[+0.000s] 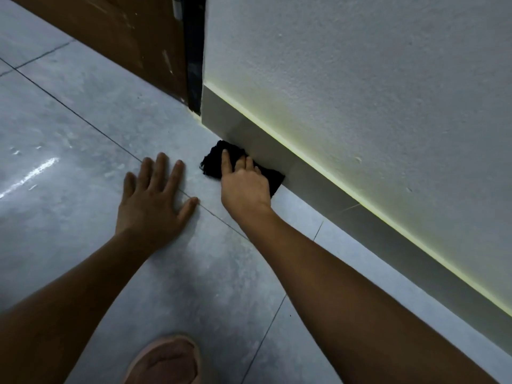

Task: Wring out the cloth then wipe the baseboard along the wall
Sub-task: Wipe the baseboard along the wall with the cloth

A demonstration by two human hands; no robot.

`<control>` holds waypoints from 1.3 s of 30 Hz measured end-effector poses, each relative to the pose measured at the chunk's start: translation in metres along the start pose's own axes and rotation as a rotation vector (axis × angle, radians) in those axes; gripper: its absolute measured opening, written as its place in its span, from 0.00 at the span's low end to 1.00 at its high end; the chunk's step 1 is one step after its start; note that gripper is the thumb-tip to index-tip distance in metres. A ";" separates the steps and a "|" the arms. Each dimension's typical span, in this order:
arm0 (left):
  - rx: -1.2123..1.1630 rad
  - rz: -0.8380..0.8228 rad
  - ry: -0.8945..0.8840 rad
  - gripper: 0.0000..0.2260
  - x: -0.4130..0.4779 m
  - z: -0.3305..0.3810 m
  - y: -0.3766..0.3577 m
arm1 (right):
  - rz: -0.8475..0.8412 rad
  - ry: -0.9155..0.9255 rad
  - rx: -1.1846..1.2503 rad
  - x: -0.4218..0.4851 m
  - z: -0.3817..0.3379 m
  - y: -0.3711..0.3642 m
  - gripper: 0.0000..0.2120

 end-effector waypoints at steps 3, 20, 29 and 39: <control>-0.011 0.017 0.001 0.36 0.000 -0.003 0.000 | 0.002 0.044 -0.032 -0.008 0.014 -0.005 0.28; -0.019 0.019 0.048 0.39 -0.005 -0.007 0.003 | 0.012 -0.006 -0.030 0.027 -0.033 0.013 0.27; -0.042 0.039 0.093 0.43 -0.006 -0.014 0.004 | 0.027 0.016 -0.022 0.014 -0.019 -0.002 0.28; -0.064 0.041 0.081 0.44 -0.011 -0.025 0.007 | 0.013 -0.060 -0.028 0.005 -0.015 -0.002 0.30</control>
Point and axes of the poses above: each hand's wrist, its own x-axis towards the middle knuckle, its own y-axis out of the back of the hand, z = x × y, the point moved 3 cm from there along x, towards the middle knuckle
